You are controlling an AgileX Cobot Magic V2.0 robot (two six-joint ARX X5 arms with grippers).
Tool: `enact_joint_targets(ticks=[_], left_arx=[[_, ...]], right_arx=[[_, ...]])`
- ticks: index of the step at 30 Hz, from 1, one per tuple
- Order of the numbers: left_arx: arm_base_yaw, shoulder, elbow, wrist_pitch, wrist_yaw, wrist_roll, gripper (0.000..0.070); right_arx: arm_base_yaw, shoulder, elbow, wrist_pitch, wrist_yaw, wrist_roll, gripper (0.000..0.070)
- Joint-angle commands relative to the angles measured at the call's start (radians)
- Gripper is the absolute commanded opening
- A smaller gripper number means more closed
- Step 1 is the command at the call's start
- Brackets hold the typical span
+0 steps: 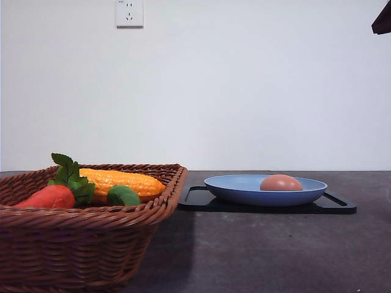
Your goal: Transfer egg from basket to plate and serve
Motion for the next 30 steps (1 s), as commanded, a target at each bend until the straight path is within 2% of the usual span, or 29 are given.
enact_joint_targets(ticks=[1, 25, 30], left_arx=[[0.002, -0.002, -0.025, -0.01, 0.0, -0.027, 0.0], [0.002, -0.002, -0.025, 0.0, 0.001, -0.034, 0.0], [0.002, -0.002, -0.025, 0.0, 0.0, -0.034, 0.0]], right_arx=[[0.006, 0.003, 0.004, 0.014, 0.004, 0.011, 0.0], [0.006, 0.003, 0.004, 0.014, 0.004, 0.009, 0.0], [0.002, -0.016, -0.003, 0.012, 0.034, -0.084, 0.0]])
